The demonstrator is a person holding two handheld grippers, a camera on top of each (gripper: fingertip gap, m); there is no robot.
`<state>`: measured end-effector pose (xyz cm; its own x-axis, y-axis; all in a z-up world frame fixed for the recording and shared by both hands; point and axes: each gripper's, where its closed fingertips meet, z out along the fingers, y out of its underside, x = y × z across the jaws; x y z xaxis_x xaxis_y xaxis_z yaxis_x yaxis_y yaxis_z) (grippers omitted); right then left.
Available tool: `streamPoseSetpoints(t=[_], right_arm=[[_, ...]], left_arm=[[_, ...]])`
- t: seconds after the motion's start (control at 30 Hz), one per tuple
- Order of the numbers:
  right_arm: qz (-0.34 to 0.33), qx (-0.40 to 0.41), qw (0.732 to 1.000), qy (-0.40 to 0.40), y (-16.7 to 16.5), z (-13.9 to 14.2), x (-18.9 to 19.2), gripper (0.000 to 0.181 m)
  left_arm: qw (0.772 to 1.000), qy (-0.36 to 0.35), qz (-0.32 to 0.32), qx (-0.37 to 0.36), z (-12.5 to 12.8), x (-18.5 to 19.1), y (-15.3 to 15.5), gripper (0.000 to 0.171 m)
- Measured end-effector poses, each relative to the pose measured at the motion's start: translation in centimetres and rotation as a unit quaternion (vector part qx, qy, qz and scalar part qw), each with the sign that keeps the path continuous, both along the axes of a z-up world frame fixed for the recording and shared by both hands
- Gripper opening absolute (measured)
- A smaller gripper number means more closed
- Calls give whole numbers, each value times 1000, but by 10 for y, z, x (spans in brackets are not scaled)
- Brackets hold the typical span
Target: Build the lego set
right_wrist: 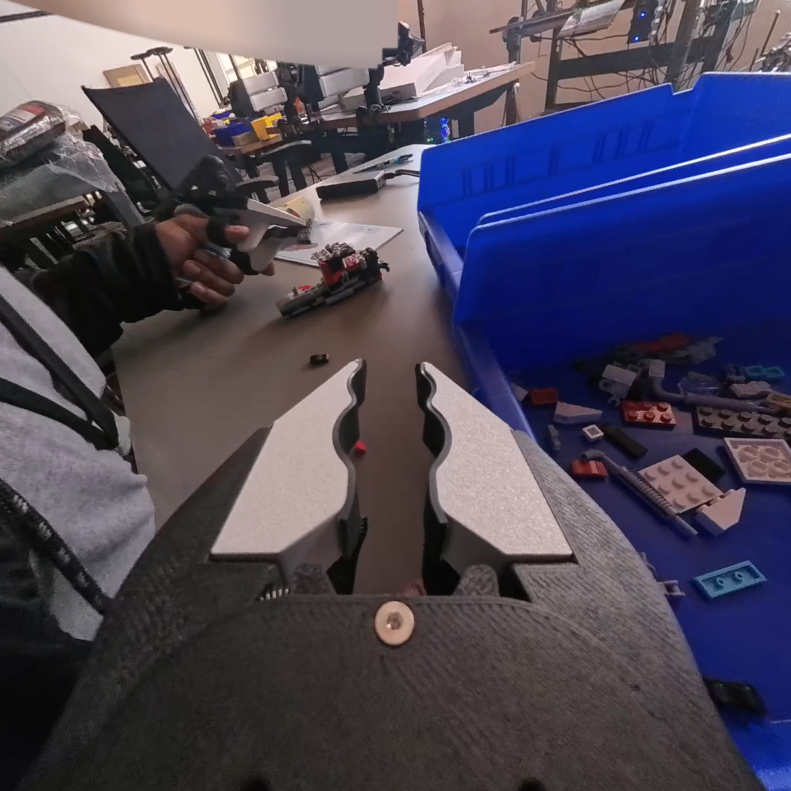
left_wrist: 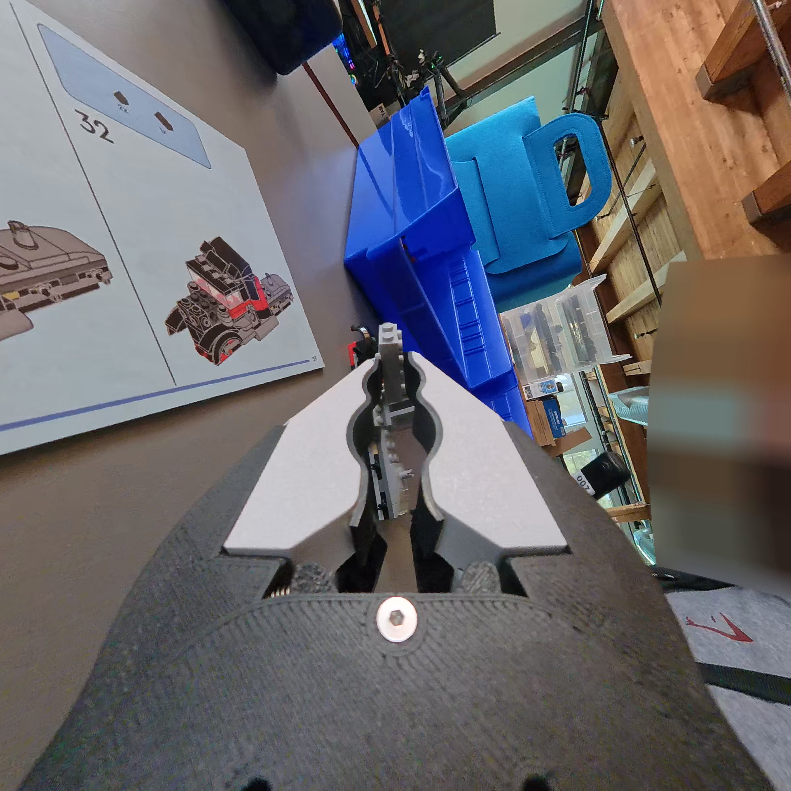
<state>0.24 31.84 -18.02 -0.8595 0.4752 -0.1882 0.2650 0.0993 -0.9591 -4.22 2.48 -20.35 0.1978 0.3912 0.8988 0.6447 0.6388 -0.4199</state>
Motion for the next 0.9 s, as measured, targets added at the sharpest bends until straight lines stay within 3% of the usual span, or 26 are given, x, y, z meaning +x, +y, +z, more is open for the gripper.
streamPoseSetpoints(t=[0.5, 0.6, 0.77, 0.83, 0.9], right_arm=[[-20, 22, 1000, -3, 28, -5, 14, 22], [-7, 77, 997, 0, 38, -3, 15, 24], [23, 167, 985, -48, 65, 38, 3, 29], [4, 261, 963, -72, 86, 38, -18, 30], [-6, 387, 917, -95, 108, 26, -39, 30]], left_arm=[[1000, -18, -9, -16, -7, -2, 5, 11], [1000, -17, -11, -17, -7, -2, 5, 11], [1000, -2, -18, -8, -1, 0, 7, 11], [1000, 8, -25, 1, 3, 2, 8, 11], [999, 18, -30, 14, 7, 4, 7, 11]])
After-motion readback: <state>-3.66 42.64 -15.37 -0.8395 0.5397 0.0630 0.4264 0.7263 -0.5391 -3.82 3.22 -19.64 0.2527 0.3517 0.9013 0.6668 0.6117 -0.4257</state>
